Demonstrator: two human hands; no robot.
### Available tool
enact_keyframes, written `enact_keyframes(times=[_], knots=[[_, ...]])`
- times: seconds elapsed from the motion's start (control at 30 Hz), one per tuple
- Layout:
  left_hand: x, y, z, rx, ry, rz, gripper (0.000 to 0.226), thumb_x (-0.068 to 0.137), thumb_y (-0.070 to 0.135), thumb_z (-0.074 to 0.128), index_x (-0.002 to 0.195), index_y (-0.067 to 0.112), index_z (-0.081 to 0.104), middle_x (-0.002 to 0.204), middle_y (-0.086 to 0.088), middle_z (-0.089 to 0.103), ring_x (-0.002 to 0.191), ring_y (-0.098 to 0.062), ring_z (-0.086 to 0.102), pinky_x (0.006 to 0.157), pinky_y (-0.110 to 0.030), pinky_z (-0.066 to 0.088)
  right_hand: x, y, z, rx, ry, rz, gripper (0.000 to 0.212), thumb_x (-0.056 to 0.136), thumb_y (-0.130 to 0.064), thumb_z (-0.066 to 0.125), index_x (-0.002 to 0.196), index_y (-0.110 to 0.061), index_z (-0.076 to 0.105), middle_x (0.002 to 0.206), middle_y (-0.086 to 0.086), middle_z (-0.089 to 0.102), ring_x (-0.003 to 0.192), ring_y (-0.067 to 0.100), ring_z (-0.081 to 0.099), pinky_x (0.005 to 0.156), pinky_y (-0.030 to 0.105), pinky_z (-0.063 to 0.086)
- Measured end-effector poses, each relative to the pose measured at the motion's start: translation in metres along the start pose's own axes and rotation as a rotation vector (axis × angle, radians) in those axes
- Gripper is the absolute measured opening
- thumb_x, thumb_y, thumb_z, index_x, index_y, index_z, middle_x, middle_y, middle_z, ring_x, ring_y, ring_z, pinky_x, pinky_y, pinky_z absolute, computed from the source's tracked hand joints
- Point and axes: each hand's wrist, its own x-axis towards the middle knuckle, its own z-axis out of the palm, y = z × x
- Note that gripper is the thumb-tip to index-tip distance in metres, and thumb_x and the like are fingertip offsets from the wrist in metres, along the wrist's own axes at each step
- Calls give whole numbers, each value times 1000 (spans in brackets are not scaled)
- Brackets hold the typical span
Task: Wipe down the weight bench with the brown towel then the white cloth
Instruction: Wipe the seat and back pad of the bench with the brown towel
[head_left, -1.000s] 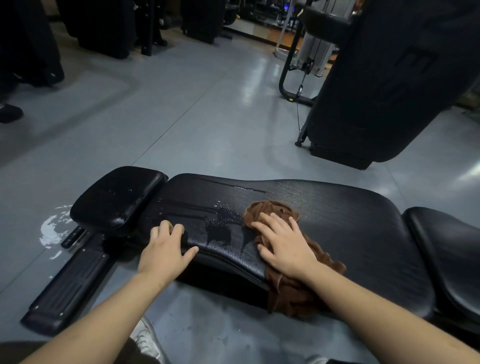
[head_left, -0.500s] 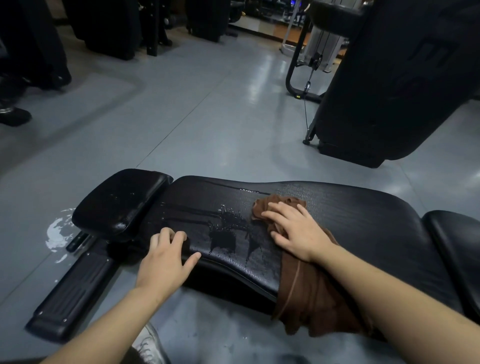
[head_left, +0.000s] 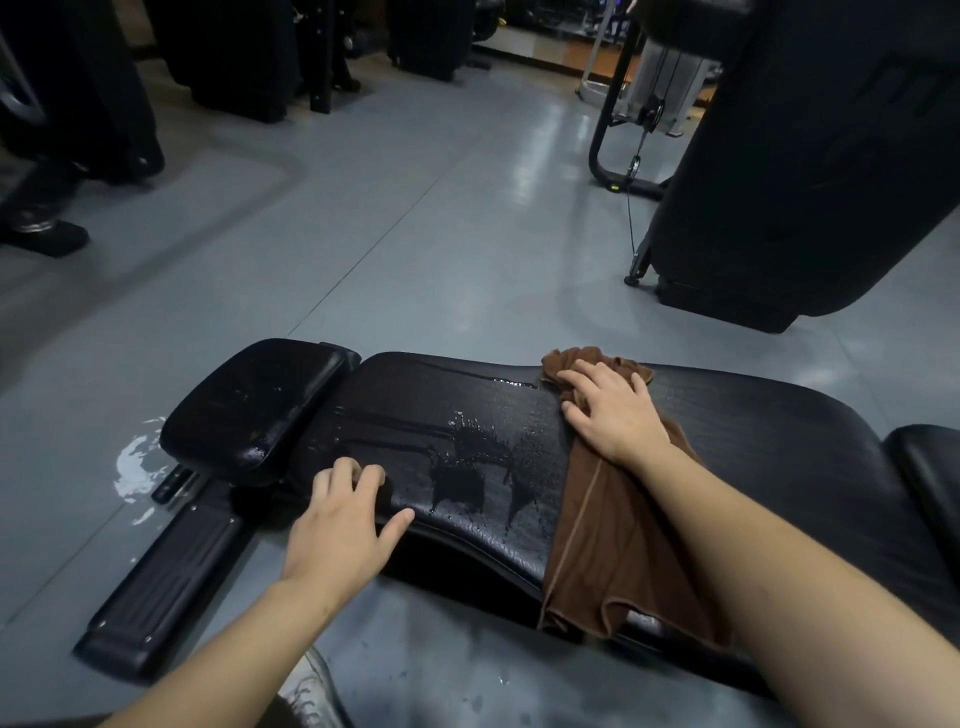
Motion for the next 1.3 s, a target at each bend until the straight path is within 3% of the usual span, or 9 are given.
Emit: enact_keyframes(times=[0.2,0.37,0.63,0.93,1.07,1.3], knots=[[0,3,-3,1,-20,-9,47,91,62,52,119,24,49,117,3,38,114,-20,39,70,-33,54,-40,-18,-2,1,-56,-80,53,100,-51,39,152,-39,35,164,-8,27,153,17,18,123,54,9],[-1,2,-4,-4,-44,-20,49,91,61,52,121,23,48,119,2,38,115,-20,38,71,-34,55,-84,-35,0,13,-69,-157,72,85,-62,17,151,-40,37,163,-11,28,153,17,18,123,54,9],[-1,4,-7,25,-56,-21,52,92,62,52,125,22,49,122,0,38,112,-21,37,73,-35,56,-138,-52,6,-8,-98,-300,62,91,-56,31,151,-42,35,164,-13,25,154,15,16,123,54,13],[-3,5,-1,-21,-21,-32,50,91,57,57,123,18,51,123,-3,42,114,-25,40,75,-38,56,-130,-42,-2,12,-199,-609,57,95,-47,47,150,-41,37,164,-17,24,153,5,12,123,38,3],[-2,5,0,-9,-12,-31,50,91,57,56,123,19,51,122,-3,42,114,-25,40,74,-37,56,-104,-37,0,15,-201,-602,59,93,-49,45,151,-42,36,164,-19,24,152,3,12,123,37,3],[-1,4,1,14,-31,-31,51,92,60,51,125,22,47,124,0,39,116,-22,38,74,-34,56,-48,-36,2,7,-105,-368,65,87,-59,29,150,-43,37,162,-16,29,151,9,22,122,46,13]])
